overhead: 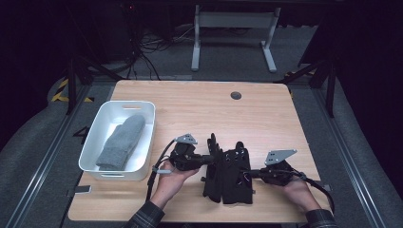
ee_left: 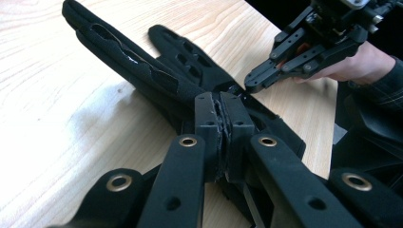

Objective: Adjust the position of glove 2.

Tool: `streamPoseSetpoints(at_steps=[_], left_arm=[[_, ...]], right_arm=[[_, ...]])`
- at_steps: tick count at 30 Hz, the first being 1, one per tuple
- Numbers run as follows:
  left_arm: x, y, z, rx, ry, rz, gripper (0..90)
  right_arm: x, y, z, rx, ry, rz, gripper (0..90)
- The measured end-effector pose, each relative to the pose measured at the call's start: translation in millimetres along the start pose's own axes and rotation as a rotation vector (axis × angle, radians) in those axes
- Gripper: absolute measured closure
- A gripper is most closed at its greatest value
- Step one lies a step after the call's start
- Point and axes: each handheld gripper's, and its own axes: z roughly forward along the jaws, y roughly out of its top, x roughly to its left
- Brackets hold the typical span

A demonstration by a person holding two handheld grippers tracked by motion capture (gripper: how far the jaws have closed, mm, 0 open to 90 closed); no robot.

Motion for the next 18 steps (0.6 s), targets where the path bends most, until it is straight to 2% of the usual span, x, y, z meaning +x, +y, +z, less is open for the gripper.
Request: streamPoseSetpoints(at_steps=[3, 10, 18], left_arm=[[0.9, 1.5, 1.9, 0.002, -0.005, -0.002, 87.6], [-1.6, 9.9, 5.5, 0.013, -0.003, 0.025, 87.6], [-0.3, 11.7, 18.9, 0.038, -0.005, 0.027, 87.6]], right_arm=[[0.2, 3.3, 3.9, -0.002, 0.011, -0.004, 90.0], [4.6, 16.7, 18.6, 0.004, 0.032, -0.027, 90.0], [7.8, 32.5, 35.7, 0.006, 0.050, -0.055, 90.0]])
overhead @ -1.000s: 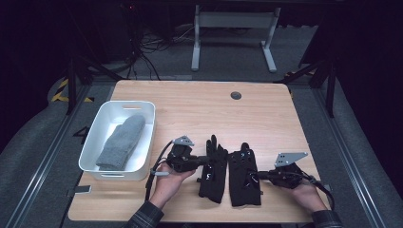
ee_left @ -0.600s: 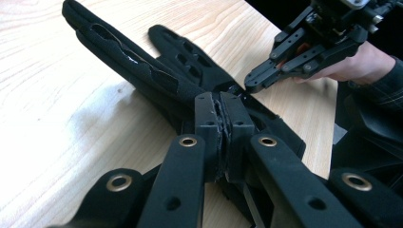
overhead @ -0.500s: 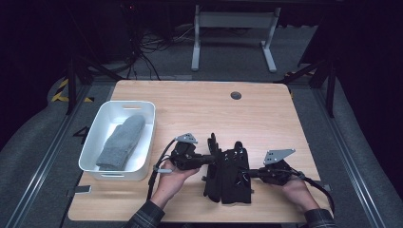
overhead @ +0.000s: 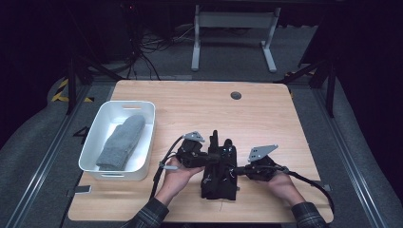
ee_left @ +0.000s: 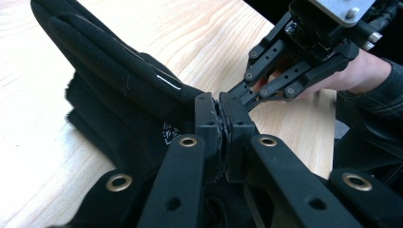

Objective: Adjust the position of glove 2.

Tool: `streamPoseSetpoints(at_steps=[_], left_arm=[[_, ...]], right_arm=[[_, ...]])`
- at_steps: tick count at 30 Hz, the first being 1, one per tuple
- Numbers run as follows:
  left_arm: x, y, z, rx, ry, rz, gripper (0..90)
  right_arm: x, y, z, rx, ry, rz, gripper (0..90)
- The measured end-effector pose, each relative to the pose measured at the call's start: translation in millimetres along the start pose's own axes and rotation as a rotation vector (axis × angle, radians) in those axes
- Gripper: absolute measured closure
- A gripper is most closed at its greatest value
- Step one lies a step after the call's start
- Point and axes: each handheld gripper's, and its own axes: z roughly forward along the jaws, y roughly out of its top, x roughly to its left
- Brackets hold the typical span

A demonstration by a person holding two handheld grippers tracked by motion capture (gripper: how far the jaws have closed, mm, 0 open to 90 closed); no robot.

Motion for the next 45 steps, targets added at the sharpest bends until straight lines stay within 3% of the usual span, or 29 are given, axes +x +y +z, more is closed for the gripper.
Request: streamPoseSetpoints(at_steps=[10, 18, 21, 27, 29, 31, 34, 41, 45], left_arm=[[4.5, -0.6, 10.8, 0.026, 0.011, -0.006, 87.5], [10.6, -1.7, 20.6, 0.020, 0.013, -0.027, 87.1], [12.0, -2.4, 22.9, 0.019, 0.007, -0.024, 85.7], [8.1, -1.8, 20.1, 0.000, 0.005, -0.004, 77.4], [5.8, -2.4, 19.1, 0.001, -0.002, 0.008, 77.0], [2.9, -3.7, 18.6, 0.014, -0.003, 0.021, 83.4], [-3.1, -7.9, 21.3, 0.042, -0.011, 0.034, 89.6], [-16.3, -18.8, 40.2, 0.140, -0.002, 0.085, 89.8], [-18.9, -22.6, 45.3, 0.186, 0.036, 0.120, 89.8]], right_arm=[[2.4, 15.0, 18.1, -0.010, 0.033, -0.015, 90.0], [3.8, 22.4, 25.7, -0.011, 0.033, -0.030, 90.0], [3.4, 22.2, 22.2, -0.009, 0.011, -0.038, 90.0], [-8.8, 17.2, -0.3, -0.066, -0.071, -0.007, 87.9], [-13.9, 13.7, -6.4, -0.071, -0.106, 0.007, 81.7], [-20.1, 8.6, -12.5, -0.075, -0.134, 0.028, 74.0], [-30.6, 0.0, -20.3, -0.072, -0.213, 0.065, 55.9], [-56.0, -18.8, -32.6, -0.076, -0.290, 0.156, 42.9], [-65.8, -26.8, -37.4, -0.083, -0.333, 0.186, 37.3]])
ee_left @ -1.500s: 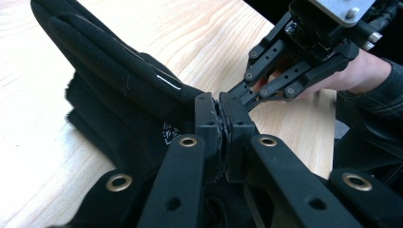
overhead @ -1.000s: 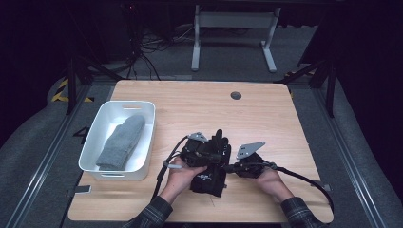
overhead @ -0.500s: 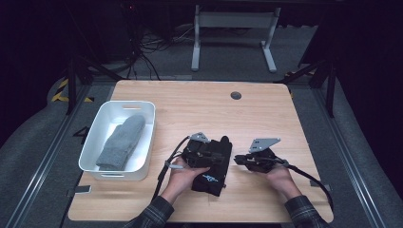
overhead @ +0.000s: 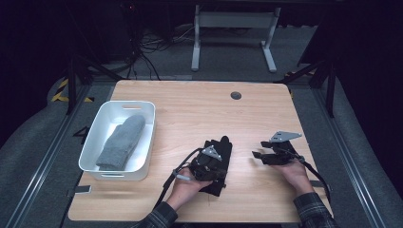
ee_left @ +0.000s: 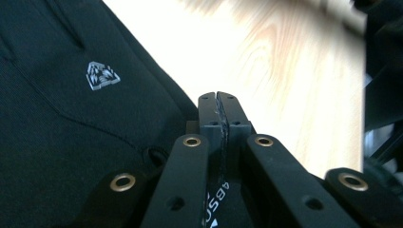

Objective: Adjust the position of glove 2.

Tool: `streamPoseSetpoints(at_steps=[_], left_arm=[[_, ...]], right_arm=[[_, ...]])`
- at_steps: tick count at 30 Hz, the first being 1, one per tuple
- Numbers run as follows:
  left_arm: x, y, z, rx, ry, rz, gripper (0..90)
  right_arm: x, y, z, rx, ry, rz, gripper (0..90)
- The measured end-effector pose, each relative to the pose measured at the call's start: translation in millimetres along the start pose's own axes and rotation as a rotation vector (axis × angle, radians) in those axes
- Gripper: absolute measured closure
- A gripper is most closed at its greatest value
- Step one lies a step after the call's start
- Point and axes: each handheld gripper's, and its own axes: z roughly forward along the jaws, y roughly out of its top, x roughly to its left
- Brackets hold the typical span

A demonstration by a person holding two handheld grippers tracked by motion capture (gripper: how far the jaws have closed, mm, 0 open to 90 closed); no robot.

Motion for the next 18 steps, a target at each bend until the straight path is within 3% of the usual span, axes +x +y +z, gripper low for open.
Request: streamPoseSetpoints(at_steps=[2, 6, 12, 18], left_arm=[[-0.6, -1.1, -0.6, 0.020, 0.018, 0.013, 89.8], [-0.8, -2.8, -4.5, 0.044, 0.052, 0.027, 89.8], [2.5, -6.6, -12.8, 0.073, 0.083, 0.027, 89.8], [6.3, -11.1, -22.2, 0.092, 0.126, 0.031, 89.8]], right_arm=[[-6.0, -2.8, -0.8, -0.009, -0.041, 0.012, 34.6], [-10.1, -5.8, -0.1, -0.009, -0.077, 0.017, 32.4], [-8.3, -7.2, 4.7, 0.009, -0.096, -0.012, 30.2], [-10.6, -8.7, 5.2, 0.000, -0.091, 0.002, 29.9]])
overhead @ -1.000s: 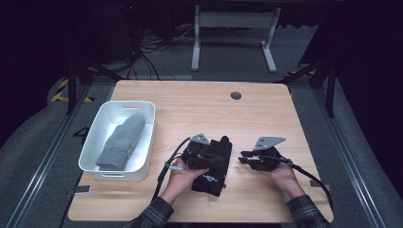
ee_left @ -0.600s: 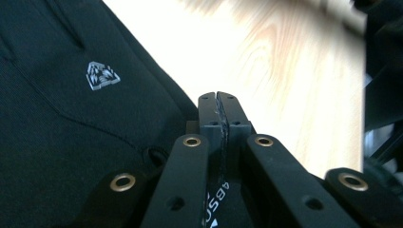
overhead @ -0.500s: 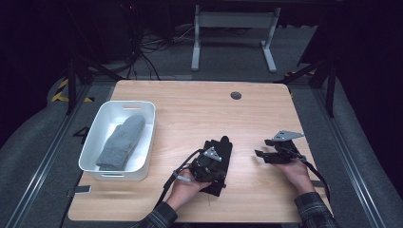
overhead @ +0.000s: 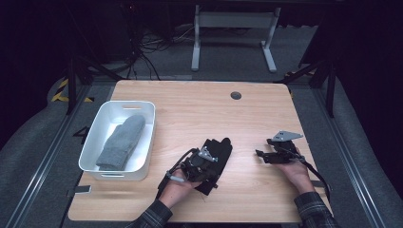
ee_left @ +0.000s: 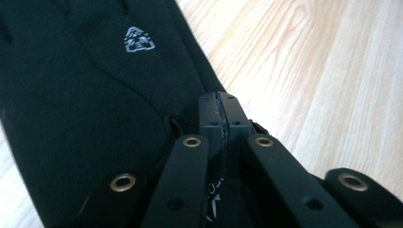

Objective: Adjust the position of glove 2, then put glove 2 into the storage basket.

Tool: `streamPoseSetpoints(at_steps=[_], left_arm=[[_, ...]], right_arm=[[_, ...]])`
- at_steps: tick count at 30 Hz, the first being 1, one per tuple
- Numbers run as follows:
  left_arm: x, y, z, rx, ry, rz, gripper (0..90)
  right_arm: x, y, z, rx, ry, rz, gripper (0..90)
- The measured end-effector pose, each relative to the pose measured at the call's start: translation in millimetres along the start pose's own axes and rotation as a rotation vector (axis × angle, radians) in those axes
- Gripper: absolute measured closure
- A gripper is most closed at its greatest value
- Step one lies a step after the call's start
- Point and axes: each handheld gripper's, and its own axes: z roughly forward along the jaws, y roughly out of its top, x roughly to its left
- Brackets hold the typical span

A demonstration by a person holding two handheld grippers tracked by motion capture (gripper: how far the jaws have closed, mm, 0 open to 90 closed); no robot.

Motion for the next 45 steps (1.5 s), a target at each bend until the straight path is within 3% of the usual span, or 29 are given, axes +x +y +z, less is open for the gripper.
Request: streamPoseSetpoints(at_steps=[4, 7, 13, 18, 24, 27, 33, 37, 45], left_arm=[[4.5, -5.0, -6.8, 0.010, 0.023, -0.003, 89.8], [9.5, -9.2, -12.7, 0.015, 0.042, -0.013, 89.8], [16.6, -12.0, -22.4, -0.015, 0.026, -0.041, 87.8], [16.5, -9.3, -30.1, -0.044, 0.032, -0.031, 77.5], [19.6, -0.3, -38.3, -0.068, 0.070, -0.004, 49.8], [24.1, 2.4, -39.8, -0.104, 0.060, -0.012, 38.9], [36.3, 12.0, -36.0, -0.092, 0.086, -0.018, 22.2], [41.6, 16.0, -27.6, -0.075, 0.102, -0.025, 15.6], [48.0, 17.8, -11.1, -0.049, 0.134, -0.036, 14.2]], right_arm=[[-3.8, -2.1, 0.8, -0.003, 0.019, 0.040, 27.6], [-4.3, -2.1, 0.9, -0.002, 0.016, 0.042, 27.2], [-4.8, -2.1, 1.1, -0.001, 0.018, 0.043, 26.3], [-4.7, -2.1, 1.1, -0.001, 0.018, 0.044, 26.2], [-4.7, -2.0, 1.2, 0.000, 0.018, 0.044, 25.9], [-4.7, -2.0, 1.2, 0.000, 0.018, 0.044, 25.8], [-4.6, -2.0, 1.3, -0.001, 0.019, 0.045, 25.5], [-4.5, -2.0, 1.4, 0.000, 0.019, 0.044, 25.4], [-4.4, -1.9, 1.5, 0.001, 0.020, 0.045, 24.9]])
